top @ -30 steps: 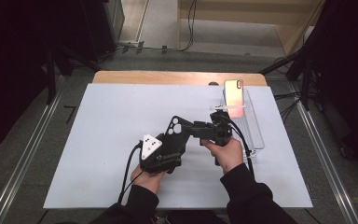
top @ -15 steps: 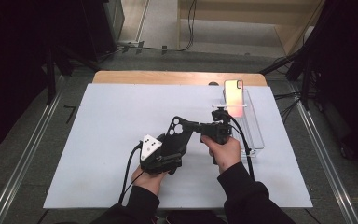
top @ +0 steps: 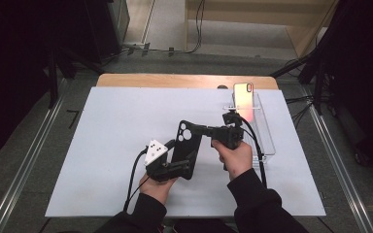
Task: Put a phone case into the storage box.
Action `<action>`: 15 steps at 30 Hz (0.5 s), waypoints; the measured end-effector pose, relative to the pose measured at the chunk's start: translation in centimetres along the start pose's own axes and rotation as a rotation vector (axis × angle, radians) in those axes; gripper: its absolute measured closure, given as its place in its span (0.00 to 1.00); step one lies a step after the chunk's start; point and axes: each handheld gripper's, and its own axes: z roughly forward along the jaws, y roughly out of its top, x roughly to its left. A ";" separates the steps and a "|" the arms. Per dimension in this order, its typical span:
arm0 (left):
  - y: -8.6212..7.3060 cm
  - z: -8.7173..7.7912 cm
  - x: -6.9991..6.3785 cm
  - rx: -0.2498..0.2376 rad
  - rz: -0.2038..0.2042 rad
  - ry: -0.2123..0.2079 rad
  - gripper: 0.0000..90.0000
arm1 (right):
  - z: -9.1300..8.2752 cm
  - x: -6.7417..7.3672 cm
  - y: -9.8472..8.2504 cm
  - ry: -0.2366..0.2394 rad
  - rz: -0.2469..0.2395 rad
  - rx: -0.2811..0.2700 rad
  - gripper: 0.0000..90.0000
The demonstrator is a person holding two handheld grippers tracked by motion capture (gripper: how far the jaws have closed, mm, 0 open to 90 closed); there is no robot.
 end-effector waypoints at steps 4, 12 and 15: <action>0.3 0.1 0.0 0.030 -0.002 -0.005 0.16 | -0.4 0.3 0.1 -0.005 -0.025 -0.004 0.86; 1.2 -0.4 -0.2 0.077 -0.008 -0.038 0.16 | -1.0 0.9 0.4 -0.039 -0.077 -0.020 0.86; 1.6 -0.5 -0.2 0.105 -0.015 -0.072 0.16 | -1.4 1.1 0.5 -0.051 -0.100 -0.027 0.86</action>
